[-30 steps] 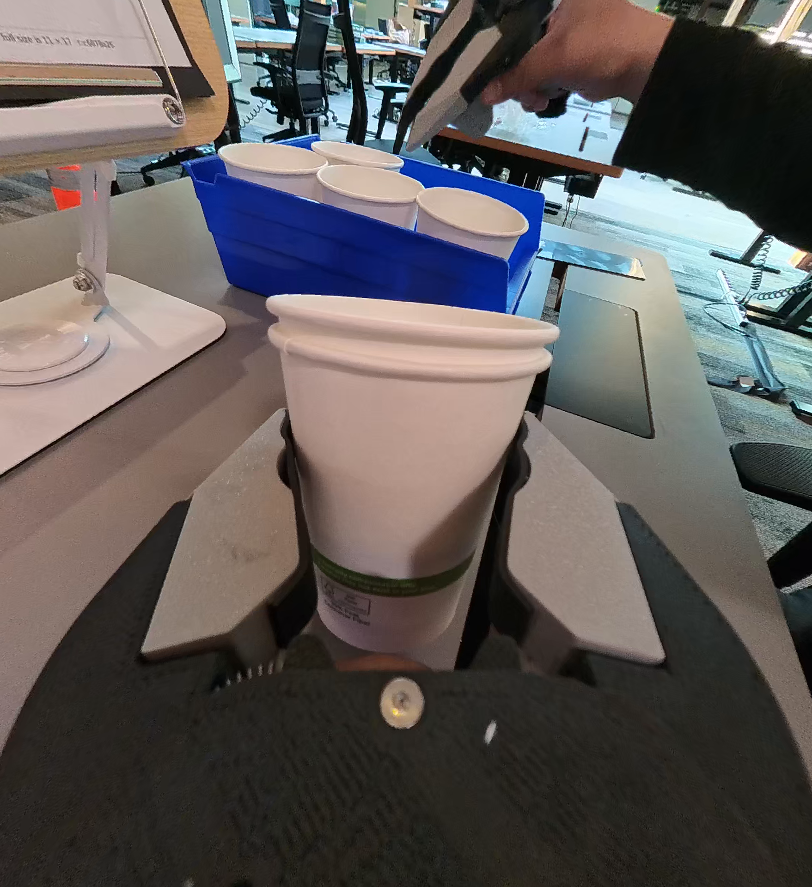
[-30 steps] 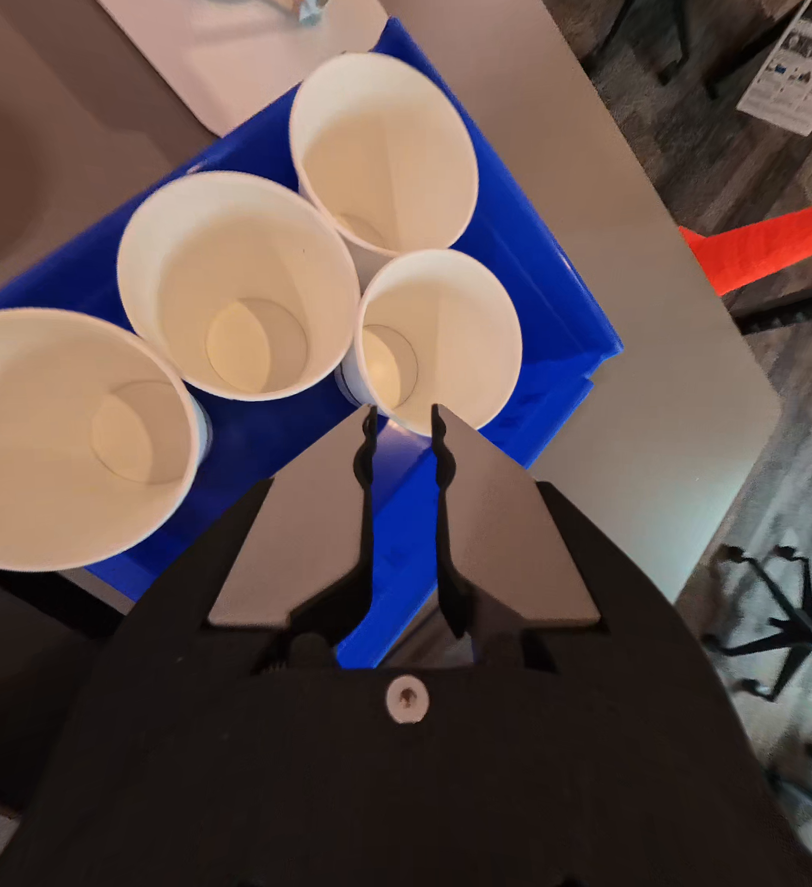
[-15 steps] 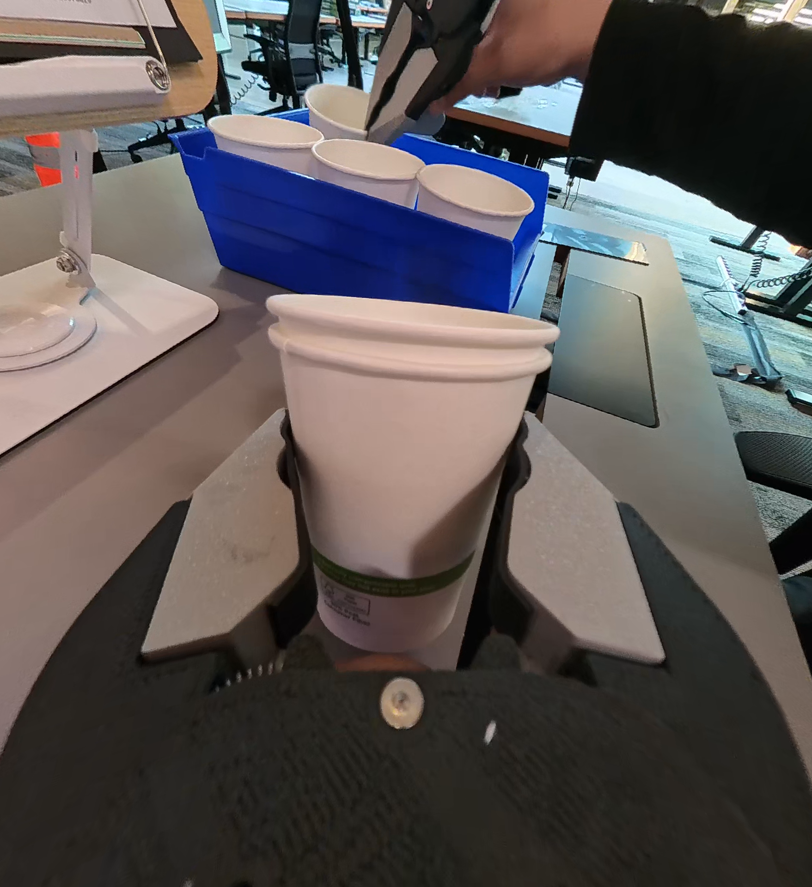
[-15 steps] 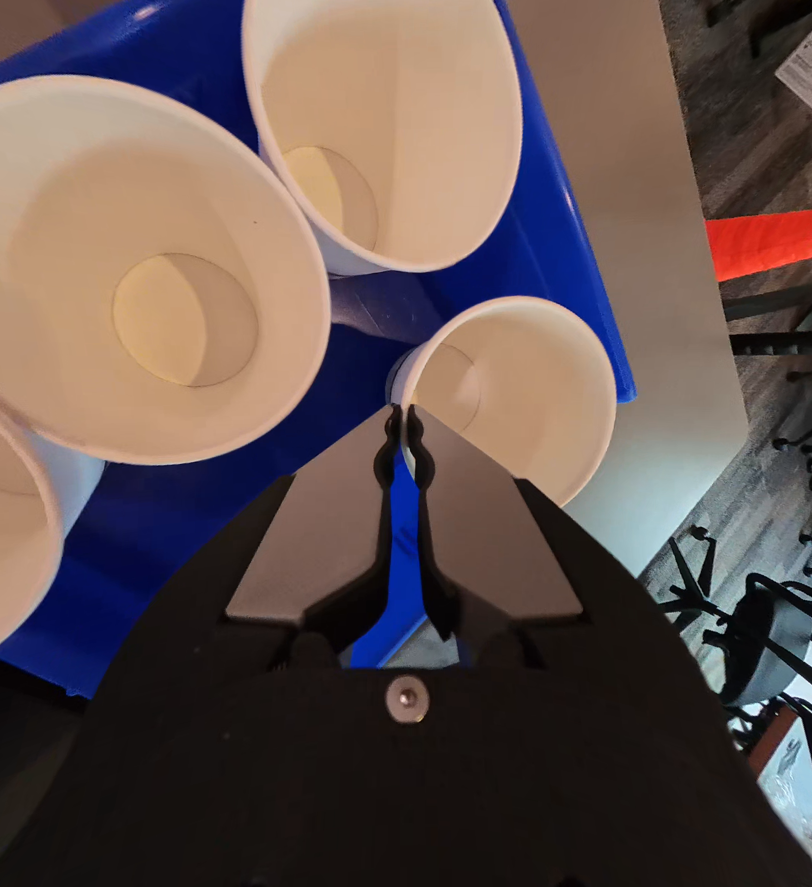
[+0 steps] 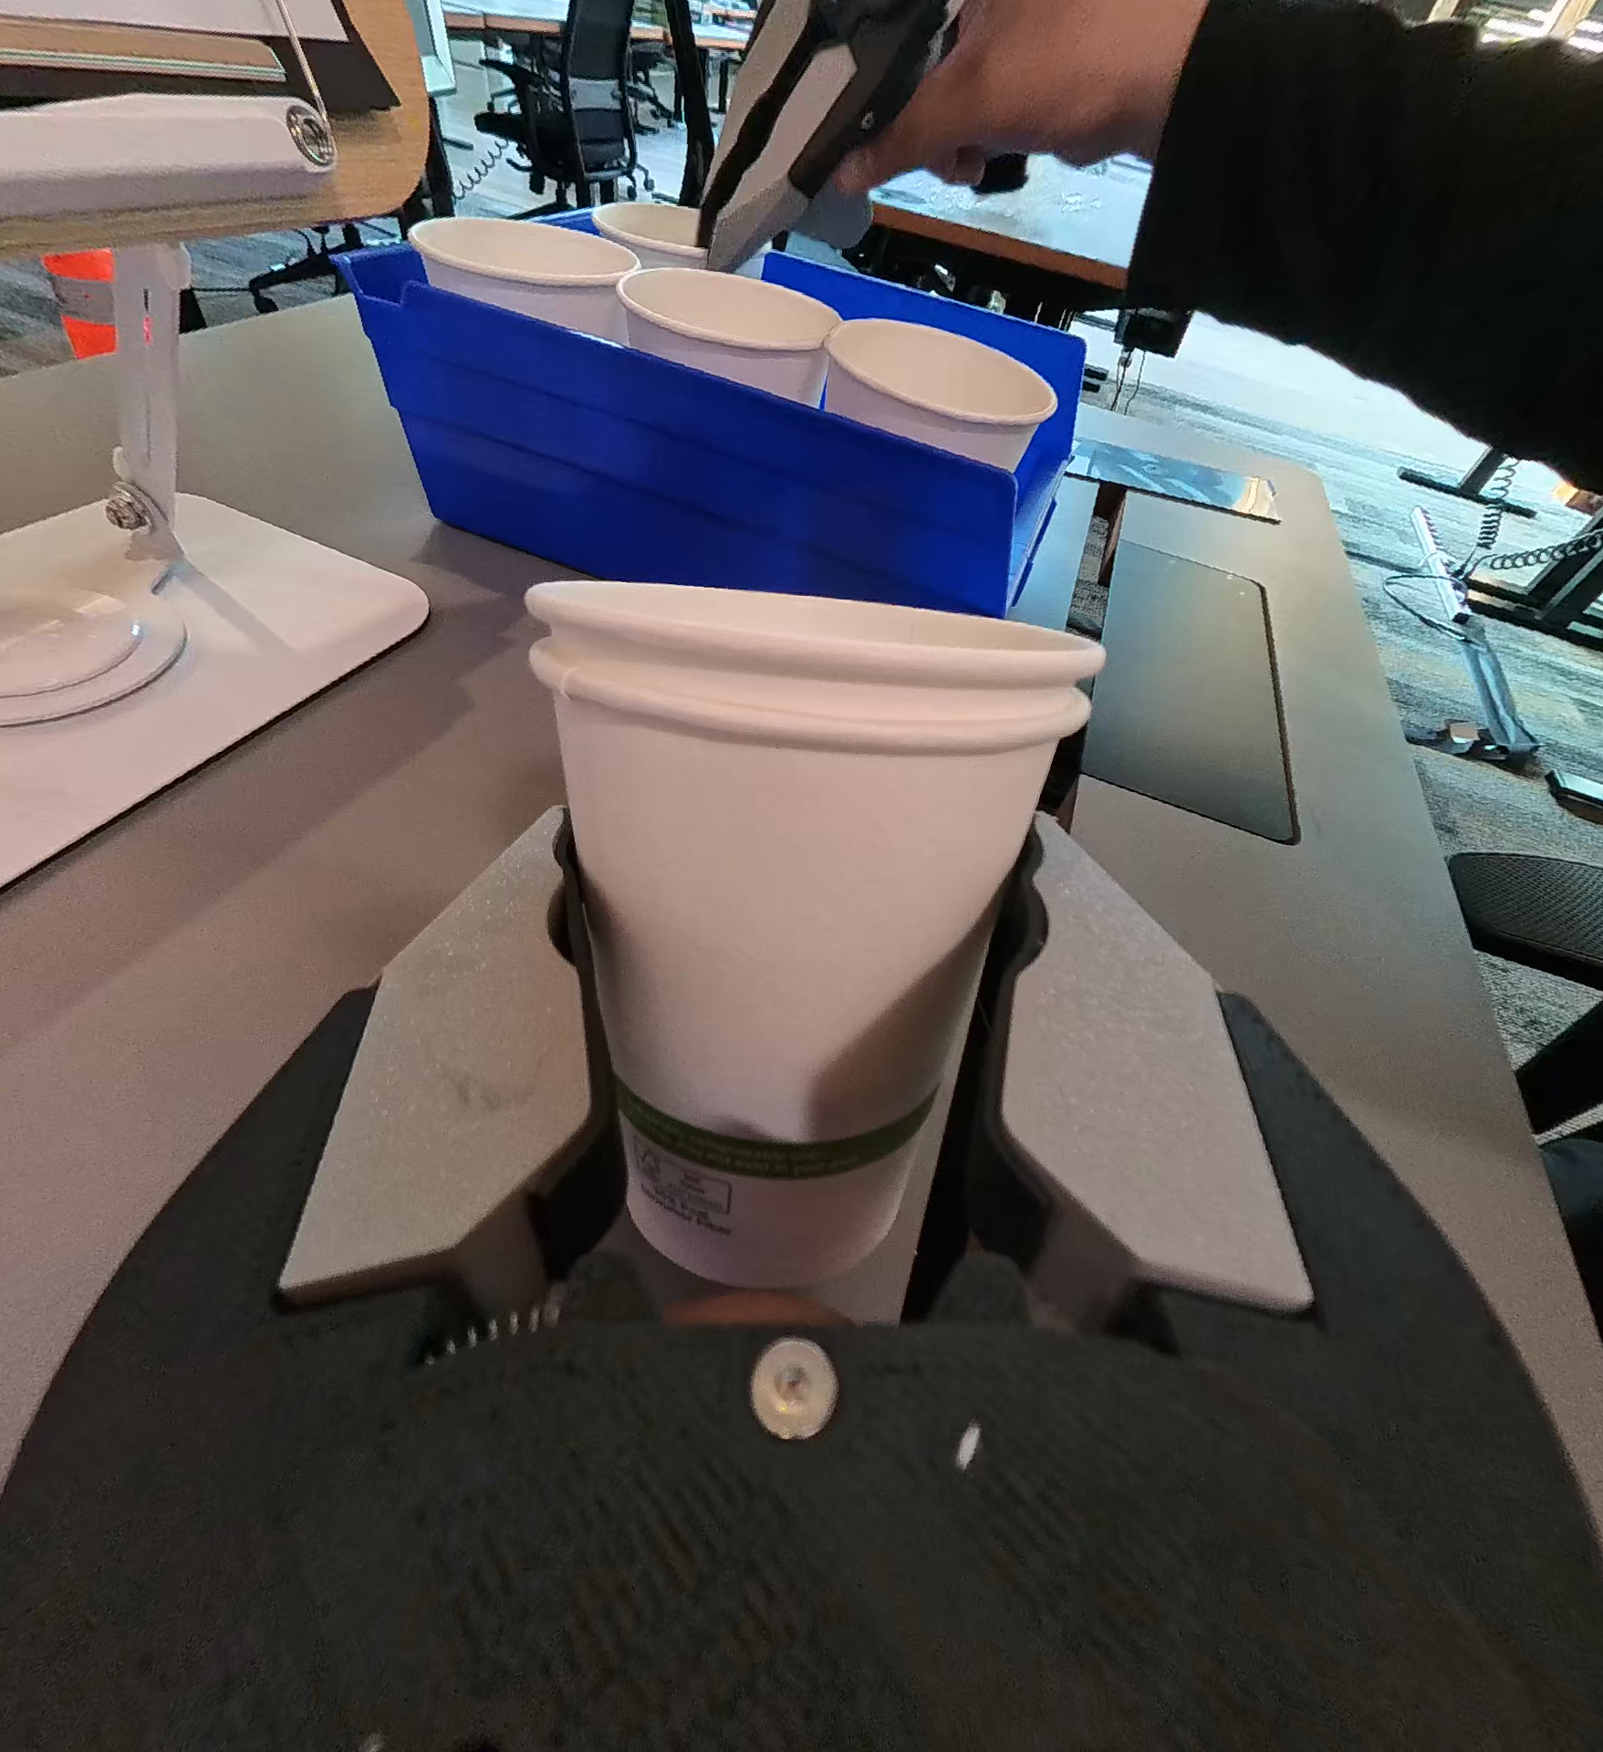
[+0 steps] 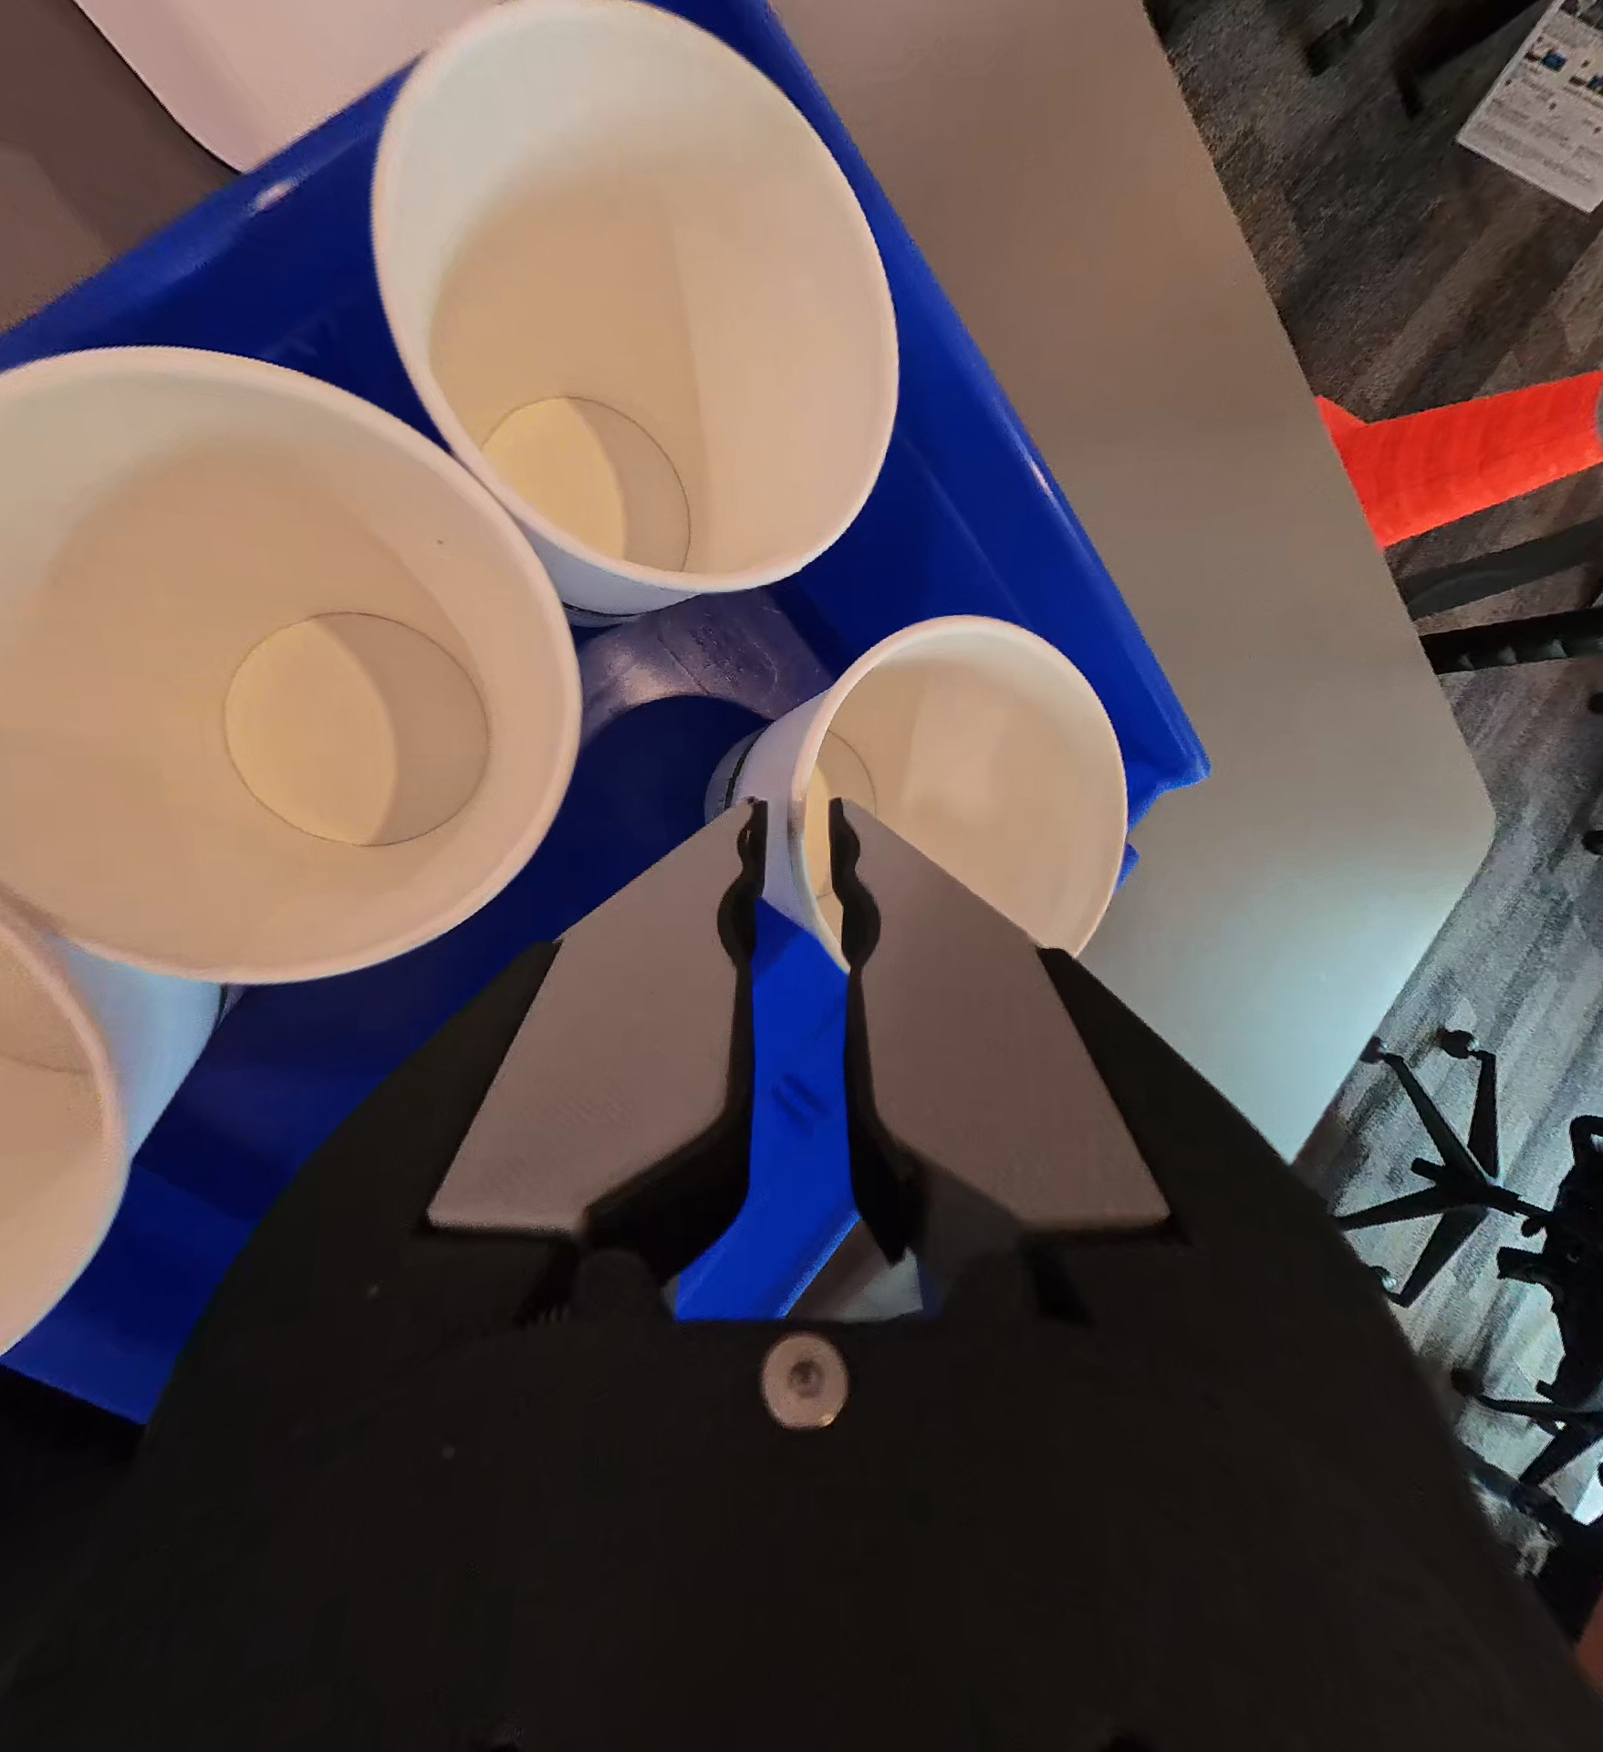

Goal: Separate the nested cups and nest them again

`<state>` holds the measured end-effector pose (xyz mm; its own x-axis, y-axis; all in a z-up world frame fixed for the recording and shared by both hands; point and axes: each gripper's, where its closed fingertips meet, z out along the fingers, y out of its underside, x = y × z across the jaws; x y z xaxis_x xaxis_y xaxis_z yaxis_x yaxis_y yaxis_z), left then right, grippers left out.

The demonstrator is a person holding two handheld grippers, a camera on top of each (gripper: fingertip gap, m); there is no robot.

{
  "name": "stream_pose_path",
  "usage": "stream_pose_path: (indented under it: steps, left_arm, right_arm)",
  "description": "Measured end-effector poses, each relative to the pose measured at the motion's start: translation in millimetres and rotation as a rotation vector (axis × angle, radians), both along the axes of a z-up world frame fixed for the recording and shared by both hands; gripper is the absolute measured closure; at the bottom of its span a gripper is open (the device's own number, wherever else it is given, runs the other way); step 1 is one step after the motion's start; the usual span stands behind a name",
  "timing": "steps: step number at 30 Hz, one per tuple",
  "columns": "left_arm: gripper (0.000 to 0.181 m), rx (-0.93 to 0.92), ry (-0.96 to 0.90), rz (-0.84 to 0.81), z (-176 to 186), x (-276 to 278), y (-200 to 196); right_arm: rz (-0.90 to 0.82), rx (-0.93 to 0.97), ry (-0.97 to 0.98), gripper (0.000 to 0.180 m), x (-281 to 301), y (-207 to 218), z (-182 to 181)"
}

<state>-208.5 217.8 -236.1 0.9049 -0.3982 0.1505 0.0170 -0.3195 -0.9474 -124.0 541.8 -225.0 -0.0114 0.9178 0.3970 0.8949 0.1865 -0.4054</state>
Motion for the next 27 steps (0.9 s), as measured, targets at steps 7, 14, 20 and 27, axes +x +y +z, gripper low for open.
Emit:
stream_pose_path:
  steps: [7,14,20,27]
  left_arm:
    - [0.092,0.005,0.005,-0.001,0.7,1.8,0.4]
    - [0.092,0.015,0.012,0.001,3.1,2.1,-0.7]
    - [0.092,0.014,0.013,0.002,2.8,2.1,-1.1]
    - [0.092,0.001,0.027,-0.004,-1.2,4.7,0.5]
  right_arm:
    - [0.129,-0.069,0.207,0.172,-17.7,-69.3,59.1]
    - [0.562,-0.445,0.348,0.170,-45.0,-276.4,82.9]
    - [0.652,-0.490,0.303,0.169,-64.5,-348.8,52.3]
    - [0.664,-0.627,0.267,0.168,-72.1,-369.4,38.2]
